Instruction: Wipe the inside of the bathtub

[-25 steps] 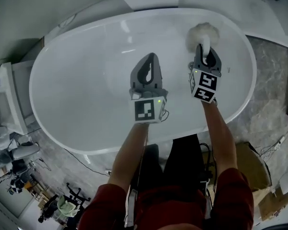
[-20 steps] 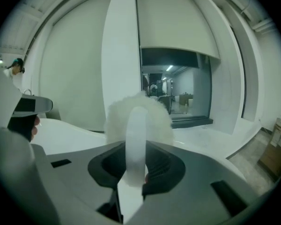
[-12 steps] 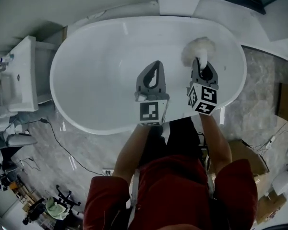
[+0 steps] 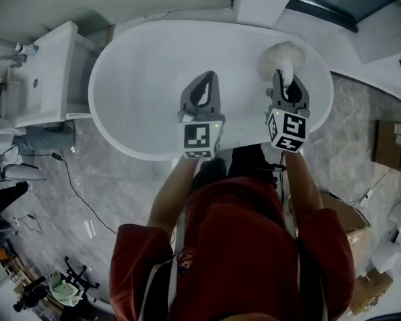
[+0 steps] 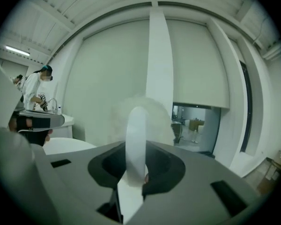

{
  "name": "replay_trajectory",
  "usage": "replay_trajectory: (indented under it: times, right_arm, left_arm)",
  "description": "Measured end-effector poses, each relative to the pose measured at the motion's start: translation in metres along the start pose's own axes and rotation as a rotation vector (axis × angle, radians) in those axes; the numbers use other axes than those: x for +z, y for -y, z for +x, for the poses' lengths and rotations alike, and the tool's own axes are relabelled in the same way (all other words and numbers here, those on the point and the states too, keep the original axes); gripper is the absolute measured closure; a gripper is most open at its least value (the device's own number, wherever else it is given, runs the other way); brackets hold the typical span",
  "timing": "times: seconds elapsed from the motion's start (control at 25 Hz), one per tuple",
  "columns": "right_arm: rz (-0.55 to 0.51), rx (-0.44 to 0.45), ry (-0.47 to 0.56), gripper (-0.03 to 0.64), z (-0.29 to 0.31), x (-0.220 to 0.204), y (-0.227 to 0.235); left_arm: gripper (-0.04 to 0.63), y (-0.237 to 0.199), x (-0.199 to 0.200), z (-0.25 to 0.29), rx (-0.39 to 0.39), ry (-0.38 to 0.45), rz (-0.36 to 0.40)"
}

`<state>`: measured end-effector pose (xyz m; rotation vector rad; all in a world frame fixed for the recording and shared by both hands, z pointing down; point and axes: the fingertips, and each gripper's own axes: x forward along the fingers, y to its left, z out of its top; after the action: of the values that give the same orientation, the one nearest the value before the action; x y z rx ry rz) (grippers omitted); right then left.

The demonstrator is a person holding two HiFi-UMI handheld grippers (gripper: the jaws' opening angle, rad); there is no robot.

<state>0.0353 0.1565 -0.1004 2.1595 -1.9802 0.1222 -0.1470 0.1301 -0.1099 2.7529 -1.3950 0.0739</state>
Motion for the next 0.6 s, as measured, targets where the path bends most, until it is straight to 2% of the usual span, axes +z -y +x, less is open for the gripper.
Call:
replay_trajectory:
  times: [0.2,0.36,0.6]
  right_arm:
    - [-0.017,-0.030,0.057,0.526,-0.046,0.046,-0.007]
    - [-0.006,-0.050,0.115,0.526,-0.063,0.073,-0.013]
    - [0.043,-0.002,0.159,0.526,-0.085,0.092,-0.004]
  left_arm:
    - [0.580,-0.005,0.038,-0.039,-0.016,0.032,0.007]
    - [0.580,-0.008,0.057,-0.051,-0.017,0.057,0.004]
    - [0.580,0.013,0.069,-0.061,0.018,0.080,-0.021]
